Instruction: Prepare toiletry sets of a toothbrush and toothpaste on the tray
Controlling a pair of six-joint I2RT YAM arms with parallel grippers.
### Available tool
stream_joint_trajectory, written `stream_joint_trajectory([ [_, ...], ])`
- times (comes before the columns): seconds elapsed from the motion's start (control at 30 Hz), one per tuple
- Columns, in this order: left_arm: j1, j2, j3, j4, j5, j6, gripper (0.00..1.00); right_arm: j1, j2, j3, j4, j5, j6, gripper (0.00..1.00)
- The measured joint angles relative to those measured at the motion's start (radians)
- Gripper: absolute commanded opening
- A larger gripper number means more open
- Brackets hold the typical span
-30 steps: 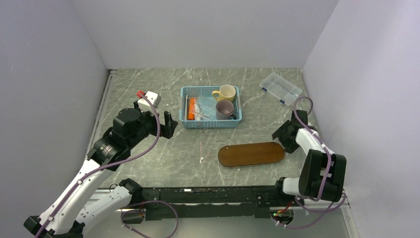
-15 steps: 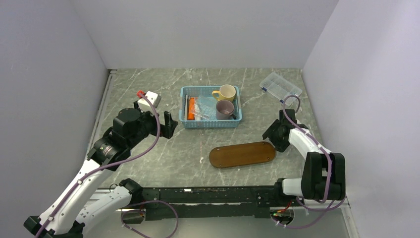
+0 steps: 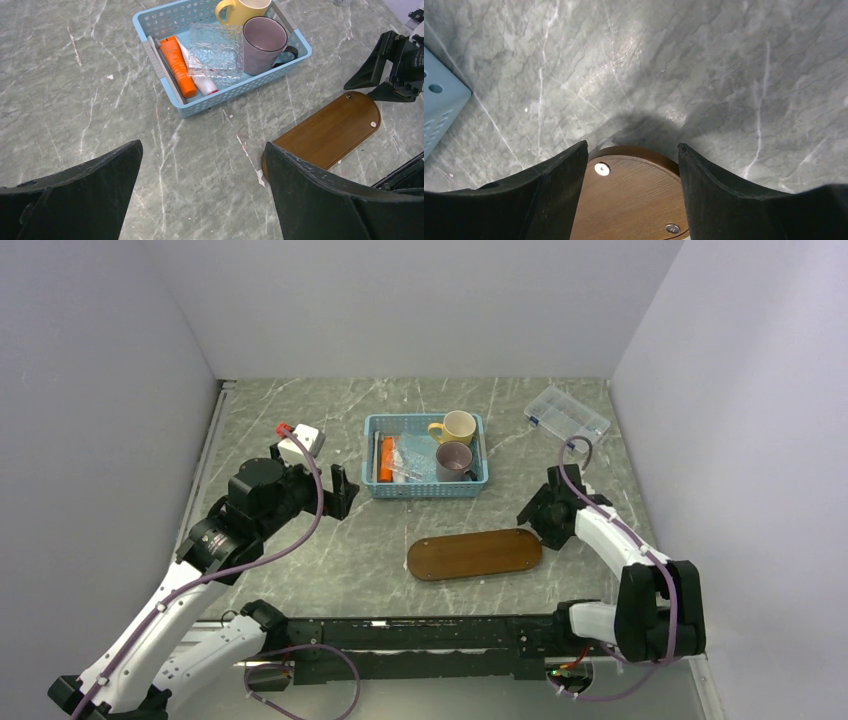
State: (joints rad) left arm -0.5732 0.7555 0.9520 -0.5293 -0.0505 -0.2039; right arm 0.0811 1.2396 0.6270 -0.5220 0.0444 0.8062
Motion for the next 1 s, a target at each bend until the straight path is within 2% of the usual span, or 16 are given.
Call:
stream_joint_trajectory([
  [1.0, 0.0, -0.001, 0.0, -0.011, -0.008, 0.0, 0.99, 0.304, 0.026, -0.03, 0.036, 0.024, 0.23, 0.67],
])
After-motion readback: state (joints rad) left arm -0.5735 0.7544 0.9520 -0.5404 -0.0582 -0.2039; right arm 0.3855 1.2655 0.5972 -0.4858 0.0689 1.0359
